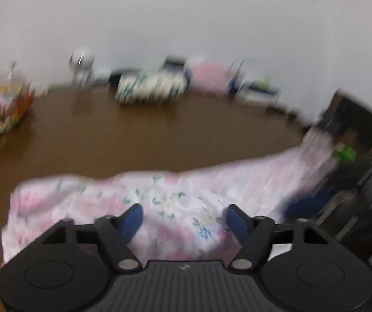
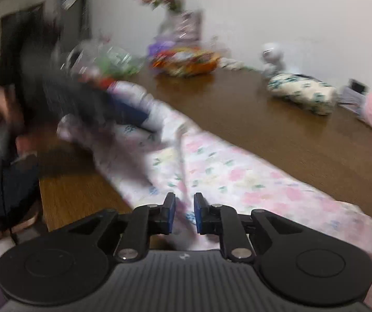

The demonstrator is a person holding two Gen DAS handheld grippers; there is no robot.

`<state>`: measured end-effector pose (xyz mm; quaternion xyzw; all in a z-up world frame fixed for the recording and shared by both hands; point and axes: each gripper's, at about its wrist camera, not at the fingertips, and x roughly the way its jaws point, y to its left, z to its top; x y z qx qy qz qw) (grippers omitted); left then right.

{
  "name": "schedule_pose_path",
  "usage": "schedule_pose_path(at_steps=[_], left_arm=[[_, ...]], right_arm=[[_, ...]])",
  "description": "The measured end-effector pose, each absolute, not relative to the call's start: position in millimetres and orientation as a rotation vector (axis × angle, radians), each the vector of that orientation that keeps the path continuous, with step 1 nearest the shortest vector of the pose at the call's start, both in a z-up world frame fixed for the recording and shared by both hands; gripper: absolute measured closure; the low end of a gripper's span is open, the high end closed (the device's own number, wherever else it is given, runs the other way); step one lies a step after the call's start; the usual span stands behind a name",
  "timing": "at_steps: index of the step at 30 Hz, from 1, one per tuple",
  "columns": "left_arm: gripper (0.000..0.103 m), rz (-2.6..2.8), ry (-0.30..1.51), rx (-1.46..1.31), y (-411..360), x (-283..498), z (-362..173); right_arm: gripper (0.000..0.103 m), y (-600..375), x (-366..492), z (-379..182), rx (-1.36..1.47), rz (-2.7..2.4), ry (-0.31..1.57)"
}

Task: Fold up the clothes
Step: 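Grasp the dress end with the right gripper and fold it toward the left gripper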

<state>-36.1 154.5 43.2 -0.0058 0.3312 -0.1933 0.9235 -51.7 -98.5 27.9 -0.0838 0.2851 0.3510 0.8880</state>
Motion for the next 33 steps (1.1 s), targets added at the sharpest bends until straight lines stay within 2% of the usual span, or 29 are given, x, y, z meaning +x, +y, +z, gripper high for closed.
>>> schedule_pose_path(at_steps=[5, 10, 16, 17, 18, 19, 20, 21, 25, 30, 31, 33], left_arm=[[0.037, -0.329, 0.688, 0.025, 153.2, -39.1, 33.2], [0.037, -0.29, 0.672, 0.079, 151.7, -48.0, 31.2], [0.037, -0.27, 0.665, 0.06, 147.8, -43.2, 29.8], [0.037, -0.263, 0.668, 0.054, 146.3, -42.6, 31.5], [0.036, -0.257, 0.663, 0.037, 145.7, -44.9, 36.0], [0.035, -0.262, 0.654, 0.015, 145.3, -48.5, 41.1], [0.03, -0.276, 0.636, -0.01, 144.4, -53.4, 47.0], [0.025, -0.288, 0.619, -0.029, 142.6, -56.9, 50.3], [0.023, -0.321, 0.613, -0.04, 127.7, -56.3, 48.5], [0.023, -0.297, 0.668, -0.02, 116.9, -47.1, 32.9], [0.023, -0.294, 0.675, -0.018, 116.4, -46.4, 30.1], [0.023, -0.289, 0.684, -0.01, 115.0, -46.2, 25.8]], right_arm=[[0.081, -157.8, -28.0, 48.5, -0.009, 0.459, 0.602], [0.084, -170.0, -14.7, 17.8, -0.037, 0.316, 0.731], [0.083, -185.4, -38.8, 19.4, 0.004, 0.304, 0.718], [0.078, -191.7, -48.4, 26.7, 0.022, 0.3, 0.683], [0.06, -198.0, -57.9, 33.9, 0.039, 0.295, 0.648], [0.049, -204.3, -67.4, 41.2, 0.057, 0.291, 0.613], [0.038, -215.1, -76.4, 48.0, 0.084, 0.269, 0.576], [0.036, -227.7, -82.3, 52.5, 0.112, 0.233, 0.549], [0.036, -262.1, -74.2, 42.3, 0.221, 0.097, 0.598], [0.037, -237.9, -59.6, 19.7, 0.235, 0.116, 0.661], [0.041, -228.6, -57.5, 15.2, 0.194, 0.11, 0.675], [0.078, -214.3, -56.9, 7.1, 0.116, 0.098, 0.688]])
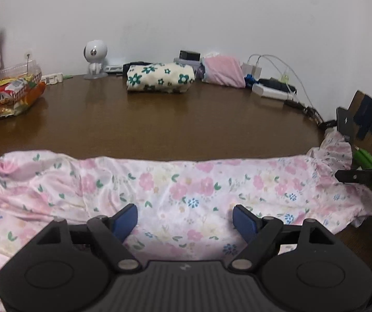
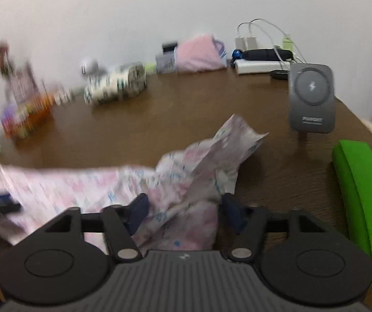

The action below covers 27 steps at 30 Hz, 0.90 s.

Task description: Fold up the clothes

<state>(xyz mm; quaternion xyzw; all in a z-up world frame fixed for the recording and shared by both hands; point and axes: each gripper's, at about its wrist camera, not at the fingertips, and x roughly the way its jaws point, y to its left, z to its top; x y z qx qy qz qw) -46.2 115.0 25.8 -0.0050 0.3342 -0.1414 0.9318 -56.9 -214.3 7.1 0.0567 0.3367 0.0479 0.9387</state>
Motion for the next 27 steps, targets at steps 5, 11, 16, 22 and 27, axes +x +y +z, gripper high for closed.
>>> schedule_pose_path(at_steps=[5, 11, 16, 22, 27], left_arm=[[0.023, -0.293, 0.669, -0.018, 107.9, -47.2, 24.5], [0.023, -0.289, 0.664, -0.068, 106.5, -45.6, 26.3], [0.024, -0.258, 0.614, -0.204, 138.2, -58.4, 47.2], [0.023, -0.174, 0.545, -0.287, 172.1, -84.4, 65.4], [0.023, -0.195, 0.544, -0.319, 169.4, -79.3, 59.4]], right_arm=[[0.096, -206.7, -59.8, 2.1, 0.026, 0.075, 0.673], [0.099, -206.2, -65.6, 42.1, 0.04, 0.197, 0.494], [0.099, -130.6, -70.2, 65.3, -0.013, 0.537, 0.453], [0.081, -44.8, -68.3, 19.7, -0.209, 0.671, 0.577], [0.031, -90.6, -93.9, 51.5, -0.156, 0.697, 0.457]])
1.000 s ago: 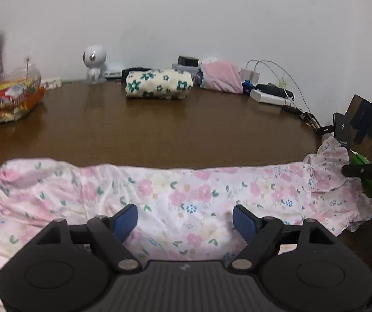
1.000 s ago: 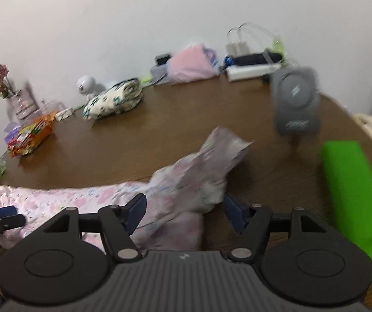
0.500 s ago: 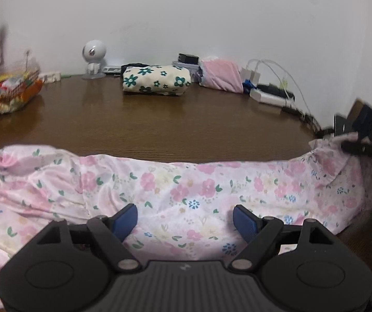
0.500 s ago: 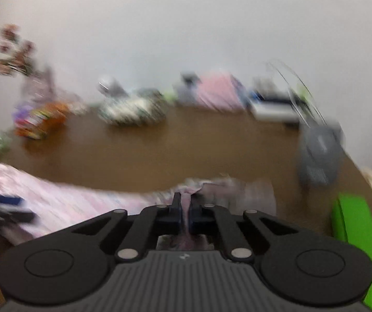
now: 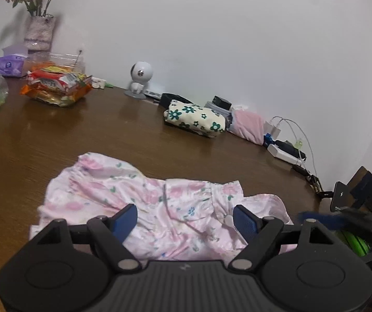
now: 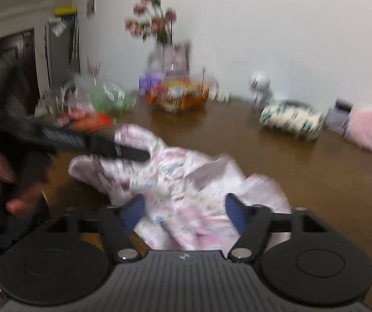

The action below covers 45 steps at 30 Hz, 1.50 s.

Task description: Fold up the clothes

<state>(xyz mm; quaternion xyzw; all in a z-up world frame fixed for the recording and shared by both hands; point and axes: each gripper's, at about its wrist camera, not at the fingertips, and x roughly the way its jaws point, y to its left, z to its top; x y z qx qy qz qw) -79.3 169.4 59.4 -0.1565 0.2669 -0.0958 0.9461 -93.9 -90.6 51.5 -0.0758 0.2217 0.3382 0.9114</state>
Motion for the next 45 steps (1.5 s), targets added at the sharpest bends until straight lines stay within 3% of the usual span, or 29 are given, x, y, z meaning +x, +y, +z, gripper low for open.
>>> schedule_pose_path(at_steps=[6, 8, 10, 11, 17, 19, 22, 25, 27, 28, 29, 30, 31, 32, 33, 34, 38, 40, 43, 45], left_arm=[[0.016, -0.267, 0.532, -0.311, 153.8, -49.0, 58.5], [0.024, -0.257, 0.587, -0.27, 141.8, -31.9, 50.2], [0.068, -0.254, 0.614, -0.265, 137.2, -24.8, 45.7], [0.102, -0.268, 0.629, -0.278, 137.6, -24.9, 45.0], [0.099, -0.282, 0.655, -0.378, 150.5, -47.5, 46.2], [0.098, -0.266, 0.682, -0.393, 153.9, -45.9, 38.0], [0.086, -0.253, 0.699, -0.424, 159.6, -42.8, 28.9], [0.046, -0.287, 0.678, -0.421, 161.6, -46.4, 37.3], [0.024, -0.316, 0.648, -0.395, 157.5, -51.7, 44.7], [0.023, -0.332, 0.648, -0.381, 153.2, -50.8, 45.2], [0.024, -0.348, 0.648, -0.368, 148.8, -49.9, 45.6], [0.027, -0.359, 0.65, -0.355, 144.8, -48.7, 45.5], [0.033, -0.343, 0.67, -0.351, 143.5, -45.2, 41.6], [0.056, -0.327, 0.69, -0.346, 142.1, -41.8, 37.6], [0.084, -0.312, 0.709, -0.342, 141.1, -38.6, 33.7], [0.09, -0.306, 0.722, -0.344, 142.6, -37.2, 29.8], [0.088, -0.312, 0.722, -0.354, 147.9, -40.6, 22.6], [0.087, -0.308, 0.72, -0.352, 147.7, -41.5, 23.2], [0.063, -0.293, 0.666, -0.36, 156.8, -54.9, 36.9], [0.035, -0.266, 0.617, -0.367, 168.1, -69.2, 48.0]], right_arm=[[0.035, -131.9, -84.3, 52.4, -0.086, 0.633, 0.526], [0.042, -122.9, -81.4, 37.6, -0.086, 0.648, 0.569], [0.066, -112.2, -78.8, 26.3, -0.094, 0.658, 0.599], [0.098, -107.9, -77.2, 25.0, -0.1, 0.654, 0.601], [0.1, -116.5, -57.2, 57.5, 0.079, 0.597, 0.489], [0.1, -100.2, -51.8, 54.0, 0.012, 0.593, 0.48], [0.098, -60.5, -45.4, 34.3, -0.159, 0.607, 0.51], [0.092, -33.7, -39.8, 10.4, -0.258, 0.594, 0.566], [0.08, -33.2, -37.7, 8.8, -0.241, 0.61, 0.567], [0.073, -36.8, -38.9, 11.4, -0.223, 0.627, 0.563], [0.055, -41.5, -40.8, 14.7, -0.202, 0.645, 0.556], [0.045, -48.4, -44.1, 19.2, -0.18, 0.663, 0.549], [0.042, -57.2, -48.4, 25.4, -0.159, 0.678, 0.538], [0.037, -66.4, -53.0, 32.1, -0.14, 0.691, 0.525], [0.037, -76.2, -57.1, 37.6, -0.136, 0.69, 0.51], [0.037, -86.3, -61.0, 42.4, -0.14, 0.68, 0.494], [0.038, -122.8, -45.0, 52.2, -0.127, 0.601, 0.507], [0.044, -131.6, -25.1, 52.7, -0.121, 0.568, 0.523], [0.047, -120.6, 3.8, 44.1, -0.151, 0.616, 0.571], [0.046, -103.7, 10.1, 34.4, -0.187, 0.677, 0.607]])
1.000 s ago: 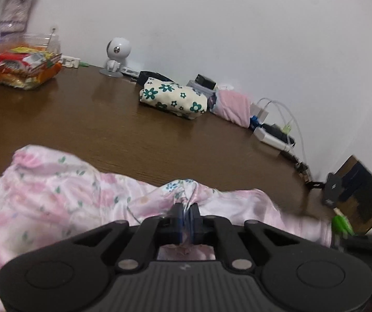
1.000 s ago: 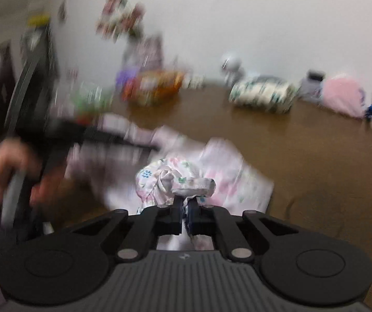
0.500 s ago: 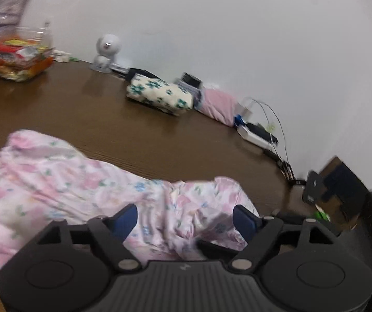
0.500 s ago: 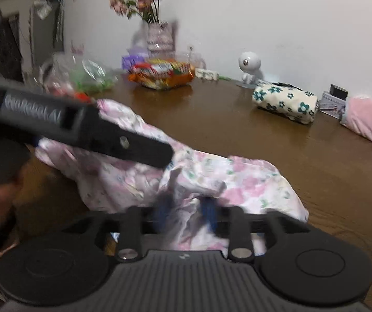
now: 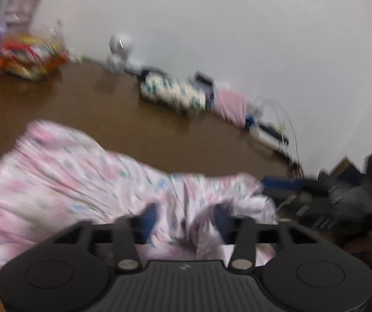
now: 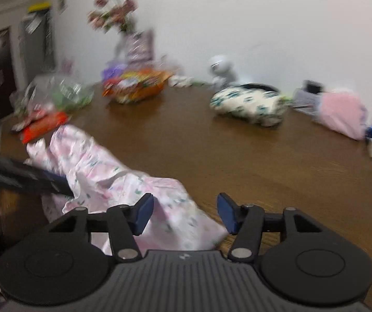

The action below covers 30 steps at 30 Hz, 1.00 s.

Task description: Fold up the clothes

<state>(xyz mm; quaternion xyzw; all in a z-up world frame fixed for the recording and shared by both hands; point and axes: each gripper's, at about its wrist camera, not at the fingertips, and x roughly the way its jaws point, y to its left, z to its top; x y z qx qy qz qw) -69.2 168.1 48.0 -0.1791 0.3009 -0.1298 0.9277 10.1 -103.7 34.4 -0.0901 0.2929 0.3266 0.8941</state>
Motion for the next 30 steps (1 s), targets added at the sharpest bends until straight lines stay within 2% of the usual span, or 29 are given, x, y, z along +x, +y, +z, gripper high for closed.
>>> schedule_pose_path(at_steps=[1, 4, 5, 6, 9, 17, 22, 23, 24, 26, 28, 29, 30], left_arm=[[0.033, -0.205, 0.628, -0.333, 171.0, -73.7, 47.9], [0.034, -0.023, 0.657, -0.231, 179.8, -87.3, 47.4], [0.037, 0.03, 0.67, -0.199, 182.3, -90.8, 46.5], [0.047, 0.034, 0.702, -0.19, 181.6, -87.4, 41.0], [0.053, 0.009, 0.72, -0.147, 171.3, -73.3, 35.6], [0.061, -0.321, 0.721, -0.001, 103.6, 28.0, 27.0], [0.059, -0.401, 0.72, 0.02, 45.5, 83.2, 24.1], [0.059, -0.412, 0.715, 0.021, 36.2, 89.9, 24.1], [0.06, -0.416, 0.703, -0.015, 41.1, 85.2, 29.4], [0.058, -0.424, 0.68, -0.087, 51.1, 75.8, 40.0], [0.048, -0.42, 0.648, -0.156, 67.9, 55.7, 53.5], [0.039, -0.414, 0.63, -0.188, 78.4, 41.1, 61.1], [0.036, -0.418, 0.62, -0.209, 85.5, 24.4, 67.2]], right_arm=[[0.046, -94.7, 12.1, 29.4, -0.206, 0.709, 0.624], [0.049, -69.2, 12.5, 12.7, -0.297, 0.688, 0.668], [0.053, -66.0, 10.7, 10.5, -0.301, 0.682, 0.669], [0.06, -66.7, 10.3, 10.4, -0.279, 0.686, 0.679], [0.07, -77.5, 8.7, 12.2, -0.223, 0.654, 0.72], [0.074, -145.9, -50.2, 14.6, -0.104, 0.368, 0.768], [0.069, -173.0, -84.0, 29.2, 0.026, 0.359, 0.83], [0.063, -178.4, -91.0, 36.2, 0.039, 0.394, 0.802], [0.052, -184.0, -97.2, 43.5, 0.041, 0.425, 0.762], [0.043, -196.3, -105.7, 53.5, 0.013, 0.455, 0.672], [0.043, -206.5, -109.2, 58.3, -0.02, 0.479, 0.599], [0.043, -209.0, -106.2, 56.6, -0.036, 0.493, 0.583], [0.043, -209.8, -100.9, 54.6, -0.049, 0.504, 0.581]])
